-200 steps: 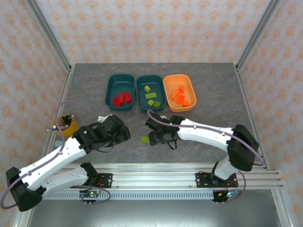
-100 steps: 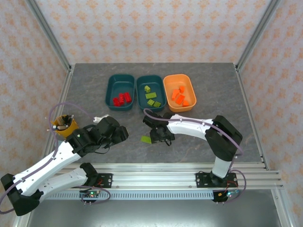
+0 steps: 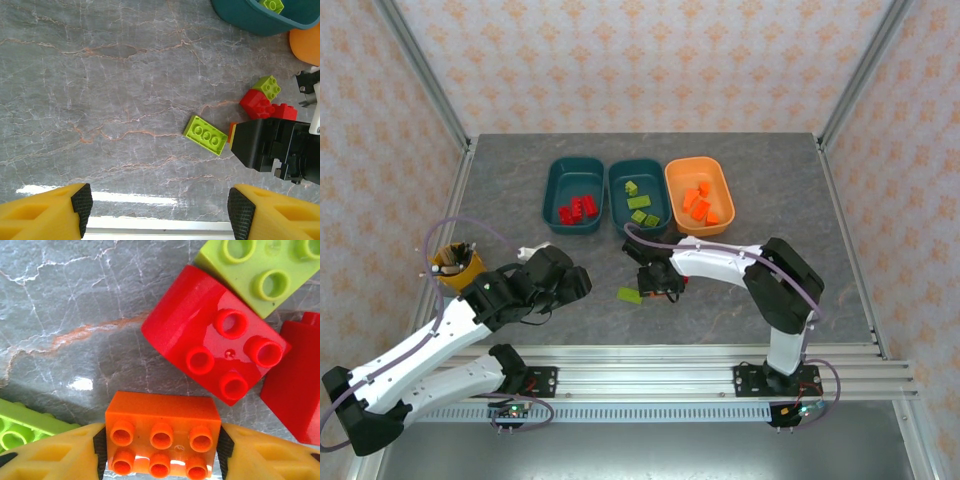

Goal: Sort the legos into containers by color

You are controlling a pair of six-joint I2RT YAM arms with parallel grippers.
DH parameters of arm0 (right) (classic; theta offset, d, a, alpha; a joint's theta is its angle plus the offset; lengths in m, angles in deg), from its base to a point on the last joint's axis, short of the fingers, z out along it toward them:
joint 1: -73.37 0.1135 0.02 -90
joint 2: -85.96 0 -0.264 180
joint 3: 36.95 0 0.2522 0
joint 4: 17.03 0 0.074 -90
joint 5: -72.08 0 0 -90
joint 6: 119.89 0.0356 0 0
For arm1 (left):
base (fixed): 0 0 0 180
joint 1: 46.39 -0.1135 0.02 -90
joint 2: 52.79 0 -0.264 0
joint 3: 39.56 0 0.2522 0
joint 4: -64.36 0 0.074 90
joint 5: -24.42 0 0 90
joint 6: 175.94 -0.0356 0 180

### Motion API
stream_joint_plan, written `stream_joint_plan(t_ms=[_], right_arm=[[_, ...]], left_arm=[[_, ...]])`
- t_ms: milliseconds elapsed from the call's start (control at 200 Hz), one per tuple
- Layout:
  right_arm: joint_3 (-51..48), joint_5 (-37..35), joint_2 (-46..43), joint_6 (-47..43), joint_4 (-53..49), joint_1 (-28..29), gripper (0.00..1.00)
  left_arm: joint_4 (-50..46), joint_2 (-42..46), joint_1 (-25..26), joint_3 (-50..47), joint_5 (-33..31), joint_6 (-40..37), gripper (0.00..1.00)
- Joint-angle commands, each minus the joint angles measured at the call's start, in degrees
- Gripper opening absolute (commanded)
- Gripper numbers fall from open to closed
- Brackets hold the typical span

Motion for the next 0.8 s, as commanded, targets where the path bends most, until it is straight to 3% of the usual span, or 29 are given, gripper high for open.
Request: stream_joint_plan(t_ms=[0,220,325,605,791], right_arm=[[0.9,-0.7,0.9,1.5,0.1,-0.2,0.55],[0.9,-1.7,2.2,1.6,-0.7,-0.2,0.53],[0.8,-2.2,1.5,1.8,-0.7,-0.2,0.44],[3.5,-7.0,-13.2,1.9,-7.7,-0.5,0.35],[10.6,-7.1,-16.4,0.1,-11.4,-7.4,0.34]], left_arm=[[-0.8,-0.3,0.4,0.9,-2.0,0.6,0.75],[-0.1,-0.3,0.4,0.8,-1.6,0.6,0.75],[0.8,-0.5,0.4,0.7,-0.6,0.0,0.76],[8.6,-1.6,1.0,4.1,5.1,-4.2,0.76],[11.9,-9.2,1.6,12.2,8.3,-6.9,0.77]])
